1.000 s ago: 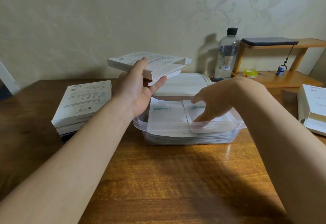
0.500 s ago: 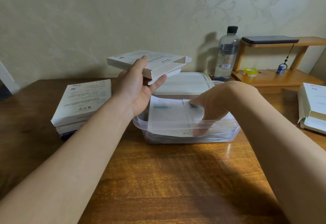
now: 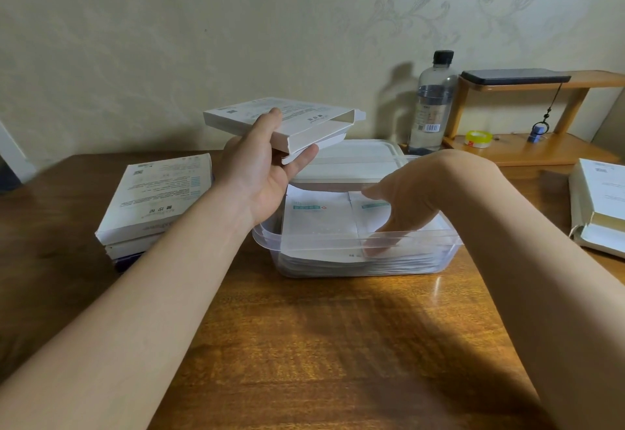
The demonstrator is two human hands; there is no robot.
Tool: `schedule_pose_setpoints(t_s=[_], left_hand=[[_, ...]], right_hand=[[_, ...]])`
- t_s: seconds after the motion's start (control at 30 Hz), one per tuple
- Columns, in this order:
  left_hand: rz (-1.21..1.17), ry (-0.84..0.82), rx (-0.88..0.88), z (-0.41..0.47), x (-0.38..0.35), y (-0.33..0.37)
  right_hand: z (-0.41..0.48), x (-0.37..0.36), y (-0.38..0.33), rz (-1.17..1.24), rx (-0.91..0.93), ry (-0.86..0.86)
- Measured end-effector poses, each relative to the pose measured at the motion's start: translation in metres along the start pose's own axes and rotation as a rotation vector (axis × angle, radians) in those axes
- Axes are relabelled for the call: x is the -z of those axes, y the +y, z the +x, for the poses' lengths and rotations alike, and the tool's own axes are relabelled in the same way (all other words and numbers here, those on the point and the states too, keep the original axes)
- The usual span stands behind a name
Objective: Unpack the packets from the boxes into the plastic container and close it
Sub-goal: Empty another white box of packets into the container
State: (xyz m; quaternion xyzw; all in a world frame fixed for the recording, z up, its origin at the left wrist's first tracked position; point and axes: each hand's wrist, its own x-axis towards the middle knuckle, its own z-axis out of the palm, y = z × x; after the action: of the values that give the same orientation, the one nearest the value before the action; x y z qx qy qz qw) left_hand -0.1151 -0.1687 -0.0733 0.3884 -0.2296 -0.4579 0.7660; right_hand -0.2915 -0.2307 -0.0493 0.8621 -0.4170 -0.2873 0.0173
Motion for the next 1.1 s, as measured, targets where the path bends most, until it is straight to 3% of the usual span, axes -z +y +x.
schedule_pose_setpoints(t_s=[0.27,0.43,0.6,0.8,0.9,1.1], left_hand=[[-0.013,-0.001,0.006,-0.002,0.0,0.001],[-0.022,-0.022,0.027,-0.003,-0.001,0.003],[-0.097,-0.051,0.066,-0.004,0.001,0.007],[-0.105,-0.108,0.121,-0.009,0.001,0.01],[-0.091,-0.135,0.138,-0.012,-0.001,0.011],[0.012,-0.257,0.172,-0.023,-0.008,0.015]], right_hand=[[0.005,-0.004,-0.004,-0.051,0.028,-0.028],[-0.001,-0.002,0.002,0.036,0.03,-0.002],[-0.014,0.003,0.023,0.399,-0.022,0.272],[-0.013,0.014,0.027,0.573,-0.118,0.576],[-0.014,0.017,0.03,0.9,-0.157,0.738],[-0.032,0.019,0.031,1.438,-0.022,0.806]])
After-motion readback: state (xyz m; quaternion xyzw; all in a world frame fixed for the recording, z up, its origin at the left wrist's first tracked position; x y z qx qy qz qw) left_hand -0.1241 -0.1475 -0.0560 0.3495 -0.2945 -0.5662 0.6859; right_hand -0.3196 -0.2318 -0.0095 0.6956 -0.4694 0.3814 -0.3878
